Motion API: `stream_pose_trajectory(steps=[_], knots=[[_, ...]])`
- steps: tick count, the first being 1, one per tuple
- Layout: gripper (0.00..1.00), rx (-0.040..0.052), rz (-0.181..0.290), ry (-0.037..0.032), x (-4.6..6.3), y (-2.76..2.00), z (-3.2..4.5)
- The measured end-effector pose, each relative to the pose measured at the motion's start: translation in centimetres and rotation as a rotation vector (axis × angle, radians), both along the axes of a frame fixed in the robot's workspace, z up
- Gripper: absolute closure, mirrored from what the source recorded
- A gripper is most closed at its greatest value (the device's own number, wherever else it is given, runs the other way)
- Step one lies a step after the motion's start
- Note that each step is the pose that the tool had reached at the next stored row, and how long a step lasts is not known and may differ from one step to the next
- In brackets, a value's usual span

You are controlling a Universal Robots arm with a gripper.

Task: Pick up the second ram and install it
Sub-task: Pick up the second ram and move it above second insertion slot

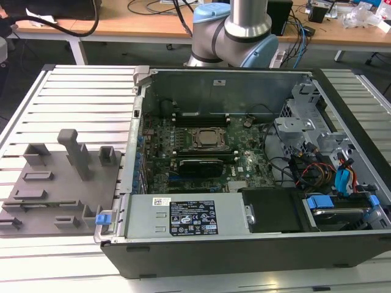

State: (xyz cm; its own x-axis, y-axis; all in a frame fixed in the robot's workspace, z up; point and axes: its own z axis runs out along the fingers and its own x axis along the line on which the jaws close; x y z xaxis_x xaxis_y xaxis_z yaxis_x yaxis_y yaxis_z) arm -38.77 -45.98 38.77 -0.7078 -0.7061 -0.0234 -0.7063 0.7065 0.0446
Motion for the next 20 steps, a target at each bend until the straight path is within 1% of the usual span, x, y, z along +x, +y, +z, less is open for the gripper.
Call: stream_pose_trajectory(steps=[2, 8, 10, 11, 15, 17, 18, 20], knots=[[0.89, 0.0000, 0.035, 0.0000, 0.00, 0.00, 0.00], [0.89, 0.0000, 0.096, 0.0000, 0.00, 0.00, 0.00], [0.89, 0.0000, 0.135, 0.0000, 0.00, 0.00, 0.00], [0.89, 0.0000, 0.163, 0.0000, 0.00, 0.00, 0.00], [0.89, 0.0000, 0.200, 0.0000, 0.00, 0.00, 0.00], [0.89, 0.0000, 0.237, 0.0000, 0.00, 0.00, 0.00], [0.89, 0.0000, 0.263, 0.0000, 0.00, 0.00, 0.00], [0.89, 0.0000, 0.292, 0.0000, 0.00, 0.00, 0.00]])
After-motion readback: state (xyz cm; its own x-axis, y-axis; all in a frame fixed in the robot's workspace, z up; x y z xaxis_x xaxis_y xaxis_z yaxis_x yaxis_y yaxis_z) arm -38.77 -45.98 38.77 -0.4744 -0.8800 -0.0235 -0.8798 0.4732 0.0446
